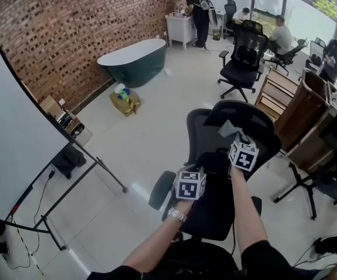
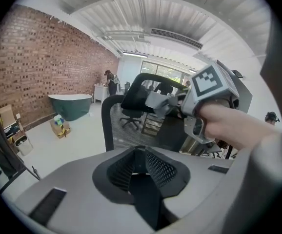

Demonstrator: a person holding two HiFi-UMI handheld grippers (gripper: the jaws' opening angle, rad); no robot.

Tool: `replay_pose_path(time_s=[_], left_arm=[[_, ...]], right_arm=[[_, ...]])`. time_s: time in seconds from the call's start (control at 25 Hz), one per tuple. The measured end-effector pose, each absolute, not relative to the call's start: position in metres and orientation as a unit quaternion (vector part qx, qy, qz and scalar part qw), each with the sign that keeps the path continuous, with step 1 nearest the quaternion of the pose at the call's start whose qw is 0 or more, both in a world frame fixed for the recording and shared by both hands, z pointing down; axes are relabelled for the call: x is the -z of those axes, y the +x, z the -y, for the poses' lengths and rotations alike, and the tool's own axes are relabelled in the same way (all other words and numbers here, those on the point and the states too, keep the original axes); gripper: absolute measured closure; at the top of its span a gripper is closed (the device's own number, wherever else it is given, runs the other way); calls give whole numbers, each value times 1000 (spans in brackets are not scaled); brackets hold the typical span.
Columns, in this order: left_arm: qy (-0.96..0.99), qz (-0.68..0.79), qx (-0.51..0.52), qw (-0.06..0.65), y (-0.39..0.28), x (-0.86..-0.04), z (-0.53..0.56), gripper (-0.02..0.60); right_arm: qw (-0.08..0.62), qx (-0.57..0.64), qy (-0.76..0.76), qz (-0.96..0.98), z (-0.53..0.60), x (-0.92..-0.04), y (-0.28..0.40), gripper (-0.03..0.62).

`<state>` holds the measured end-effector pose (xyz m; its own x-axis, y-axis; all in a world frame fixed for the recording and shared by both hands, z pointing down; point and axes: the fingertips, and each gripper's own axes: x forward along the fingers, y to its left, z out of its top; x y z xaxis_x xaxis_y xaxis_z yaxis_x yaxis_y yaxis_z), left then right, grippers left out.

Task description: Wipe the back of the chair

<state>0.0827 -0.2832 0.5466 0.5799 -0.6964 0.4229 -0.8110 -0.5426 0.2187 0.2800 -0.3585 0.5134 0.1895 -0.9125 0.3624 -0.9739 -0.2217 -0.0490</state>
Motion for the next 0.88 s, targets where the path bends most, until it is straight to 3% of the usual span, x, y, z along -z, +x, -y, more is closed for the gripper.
replay_pose_path(time_s=[0.24, 0.4, 0.64, 0.88], left_arm=[[865, 434, -137, 210, 87, -552, 286, 512], [870, 424, -139, 210, 99, -551, 288, 512], [866, 424, -158, 215, 109, -563, 282, 512], [854, 450, -163, 204, 74, -564, 283, 512]], right_arm=[[64, -183, 856, 480, 252, -535, 416, 560], [64, -214, 870, 440, 207, -563, 441, 560], [76, -244, 784, 566, 267, -598, 321, 560], [79, -290, 674, 675, 387, -619, 189, 559]])
